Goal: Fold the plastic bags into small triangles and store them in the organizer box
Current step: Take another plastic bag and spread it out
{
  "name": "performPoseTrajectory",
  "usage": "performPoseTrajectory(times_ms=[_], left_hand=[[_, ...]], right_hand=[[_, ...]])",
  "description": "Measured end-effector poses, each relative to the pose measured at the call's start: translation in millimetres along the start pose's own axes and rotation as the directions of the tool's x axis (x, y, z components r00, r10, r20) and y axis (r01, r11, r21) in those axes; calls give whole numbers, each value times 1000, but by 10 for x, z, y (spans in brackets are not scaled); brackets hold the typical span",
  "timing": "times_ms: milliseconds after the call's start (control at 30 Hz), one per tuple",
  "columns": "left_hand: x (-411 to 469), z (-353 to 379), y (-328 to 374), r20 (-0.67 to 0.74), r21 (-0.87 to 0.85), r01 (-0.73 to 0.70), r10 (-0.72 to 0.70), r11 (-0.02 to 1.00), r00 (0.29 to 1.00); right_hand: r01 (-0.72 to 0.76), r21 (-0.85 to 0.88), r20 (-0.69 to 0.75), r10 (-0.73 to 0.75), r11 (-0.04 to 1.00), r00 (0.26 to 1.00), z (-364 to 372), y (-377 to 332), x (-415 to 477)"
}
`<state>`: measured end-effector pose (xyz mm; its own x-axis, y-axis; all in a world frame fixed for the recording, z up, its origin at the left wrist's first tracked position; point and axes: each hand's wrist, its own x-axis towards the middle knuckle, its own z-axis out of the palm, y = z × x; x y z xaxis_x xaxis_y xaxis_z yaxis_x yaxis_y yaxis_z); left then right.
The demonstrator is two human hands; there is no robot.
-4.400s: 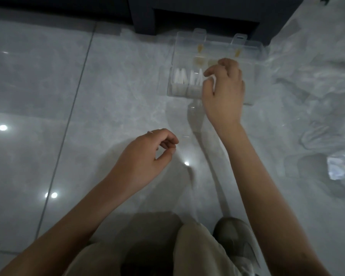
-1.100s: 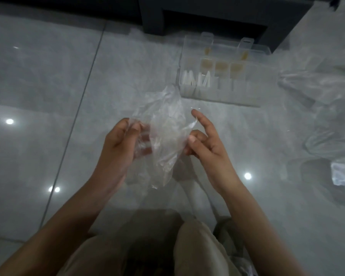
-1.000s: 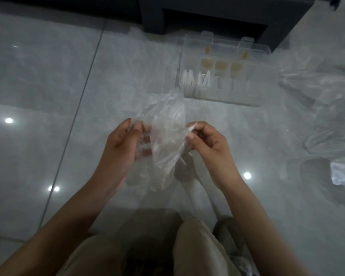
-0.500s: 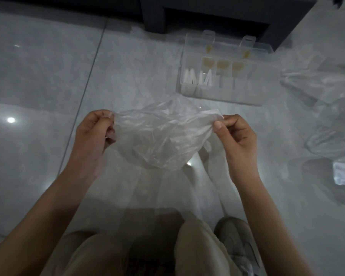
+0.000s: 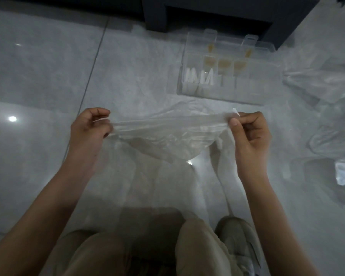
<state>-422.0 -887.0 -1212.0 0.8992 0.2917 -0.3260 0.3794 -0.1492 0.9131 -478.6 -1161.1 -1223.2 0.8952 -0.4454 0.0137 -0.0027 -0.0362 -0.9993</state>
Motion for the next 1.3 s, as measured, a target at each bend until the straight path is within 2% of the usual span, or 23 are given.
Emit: performPoseTrajectory(times_ms=[167, 267, 333, 400, 467, 500, 567, 667, 767, 867, 967, 1100, 1233, 1300], left_hand=[[-2, -47, 72, 200, 23, -21, 16, 1000, 980], [-152, -31, 236, 275, 125, -225, 185, 966, 943], [-281, 22, 352, 381, 227, -462, 358, 857, 852], [-398, 123, 445, 516, 246, -613, 434, 751, 739], [-487, 248, 498, 602, 214, -635, 412, 742, 684], [-521, 307, 505, 621, 198, -615, 388, 764, 681], [-562, 388, 509, 601, 171, -551, 357, 817, 716], [-547, 393, 494, 458, 107, -405, 316, 908, 831], [-540, 357, 470, 337, -1, -217, 205, 976, 919], [-551, 330, 440, 281, -79, -181, 196, 980, 940], [-566, 323, 405, 285, -102, -245, 264, 964, 922], [-572, 352, 384, 231, -124, -238, 262, 963, 937], [-573, 386, 343, 123, -15, -291, 291, 957, 949], [-611, 405, 331, 67, 45, -320, 316, 946, 946]], right_hand=[[44, -127, -11, -46, 991, 999, 63, -41, -3], [86, -167, 77, -74, 982, 994, 146, -141, -47], [102, -144, 159, -79, 984, 984, 241, -230, -102], [97, -95, 225, -74, 991, 971, 353, -316, -163], [100, -66, 291, -76, 993, 954, 456, -390, -220], [114, -59, 327, -89, 992, 941, 493, -412, -244], [102, -15, 380, -89, 995, 921, 535, -453, -262], [-13, 77, 376, -17, 997, 926, 513, -448, -215], [-92, -51, 438, 105, 994, 893, 443, -357, -170], [-193, -253, 551, 305, 948, 777, 384, -297, -190], [-284, -221, 632, 358, 933, 687, 367, -293, -267], [-128, -258, 627, 267, 958, 732, 420, -278, -375], [-117, -209, 452, 202, 971, 869, 524, -309, -494], [-69, -208, 432, 155, 976, 889, 569, -336, -534]])
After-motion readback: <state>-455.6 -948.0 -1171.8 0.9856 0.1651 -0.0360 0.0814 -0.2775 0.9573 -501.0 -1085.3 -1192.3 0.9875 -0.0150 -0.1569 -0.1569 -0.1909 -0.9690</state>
